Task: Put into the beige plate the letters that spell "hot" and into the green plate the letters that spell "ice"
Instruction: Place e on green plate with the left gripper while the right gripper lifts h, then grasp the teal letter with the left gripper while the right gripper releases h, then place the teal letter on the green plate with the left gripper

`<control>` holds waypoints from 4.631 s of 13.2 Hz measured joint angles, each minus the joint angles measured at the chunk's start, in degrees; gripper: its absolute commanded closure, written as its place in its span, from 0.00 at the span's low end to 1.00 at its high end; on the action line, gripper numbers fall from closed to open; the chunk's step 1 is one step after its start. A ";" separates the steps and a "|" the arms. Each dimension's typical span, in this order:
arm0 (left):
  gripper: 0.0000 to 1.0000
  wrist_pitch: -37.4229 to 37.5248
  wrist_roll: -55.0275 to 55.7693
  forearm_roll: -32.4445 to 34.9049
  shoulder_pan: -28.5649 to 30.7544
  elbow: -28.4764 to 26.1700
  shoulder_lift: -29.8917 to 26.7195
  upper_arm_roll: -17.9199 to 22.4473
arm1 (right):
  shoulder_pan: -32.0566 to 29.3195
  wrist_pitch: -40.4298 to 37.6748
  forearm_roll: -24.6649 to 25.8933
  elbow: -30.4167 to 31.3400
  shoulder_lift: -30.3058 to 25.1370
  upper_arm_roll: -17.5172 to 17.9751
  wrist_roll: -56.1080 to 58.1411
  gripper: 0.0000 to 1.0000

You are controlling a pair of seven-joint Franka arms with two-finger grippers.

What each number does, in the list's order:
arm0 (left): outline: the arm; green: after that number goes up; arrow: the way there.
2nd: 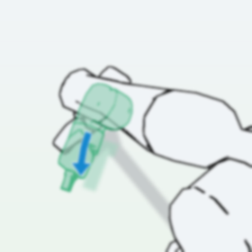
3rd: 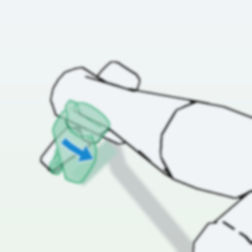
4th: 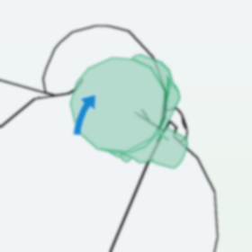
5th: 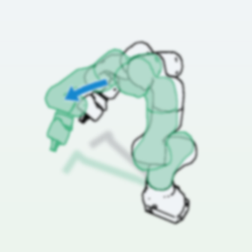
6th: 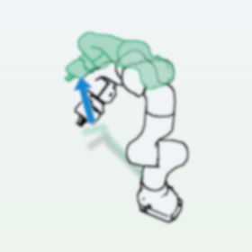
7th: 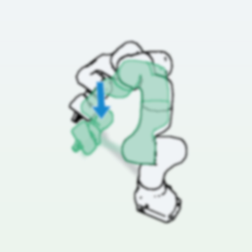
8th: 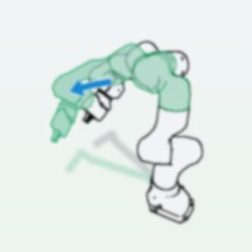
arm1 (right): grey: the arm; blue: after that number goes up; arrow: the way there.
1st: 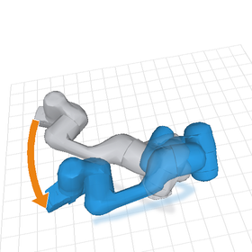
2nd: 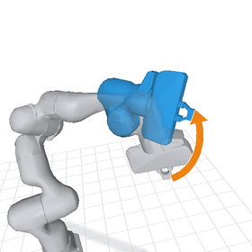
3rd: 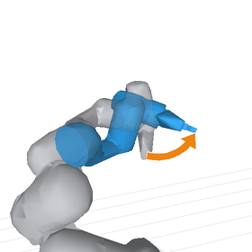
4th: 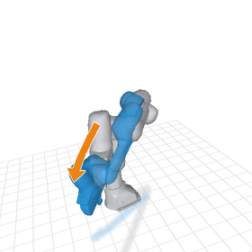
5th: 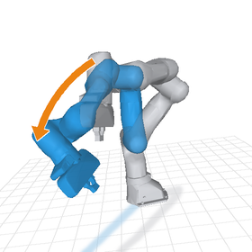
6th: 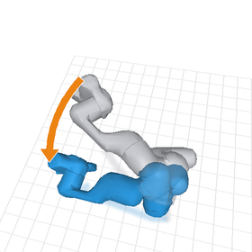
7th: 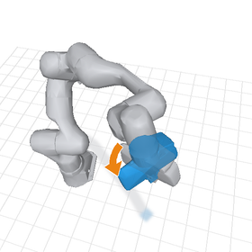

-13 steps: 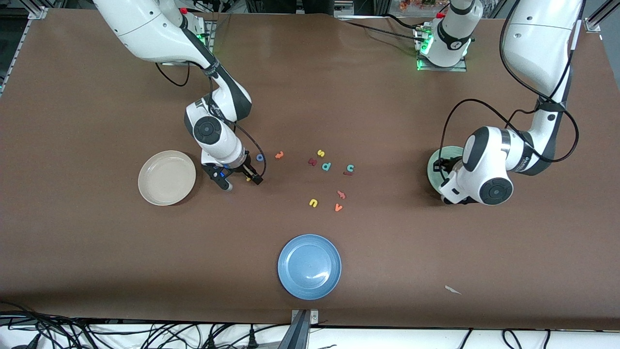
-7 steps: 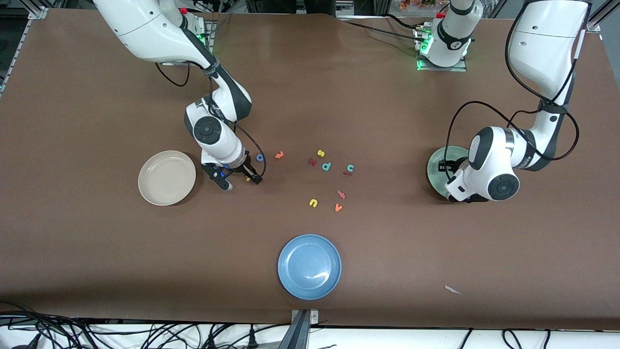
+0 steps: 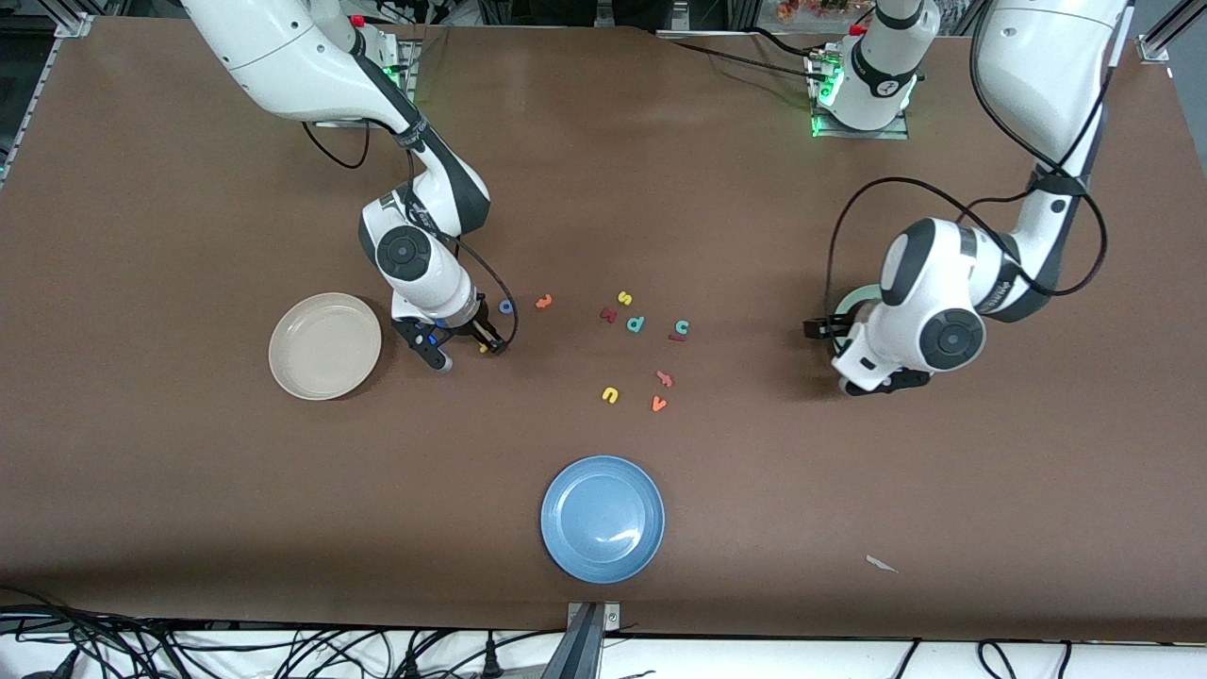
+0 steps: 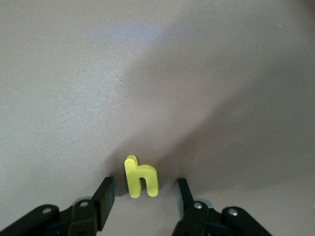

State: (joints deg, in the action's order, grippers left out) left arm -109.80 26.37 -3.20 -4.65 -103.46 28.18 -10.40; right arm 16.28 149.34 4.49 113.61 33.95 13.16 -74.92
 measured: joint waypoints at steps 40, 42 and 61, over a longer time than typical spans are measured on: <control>1.00 -28.34 27.59 9.66 -17.03 -3.66 7.42 -2.99 | -14.74 -20.94 0.08 1.01 -14.44 -11.43 57.31 0.69; 1.00 -21.06 24.73 9.78 -14.81 -2.70 4.52 -3.09 | -15.04 -20.83 -0.60 1.16 -14.19 -12.22 58.47 0.51; 0.00 0.02 -27.21 15.27 17.04 -5.62 2.27 -3.38 | 2.85 -13.07 -7.85 1.31 -12.06 -5.64 17.82 0.33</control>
State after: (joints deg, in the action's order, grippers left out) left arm -109.78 -0.84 12.08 12.39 -109.08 30.45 -13.78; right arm 19.13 136.27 -3.36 114.93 21.89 7.51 -57.09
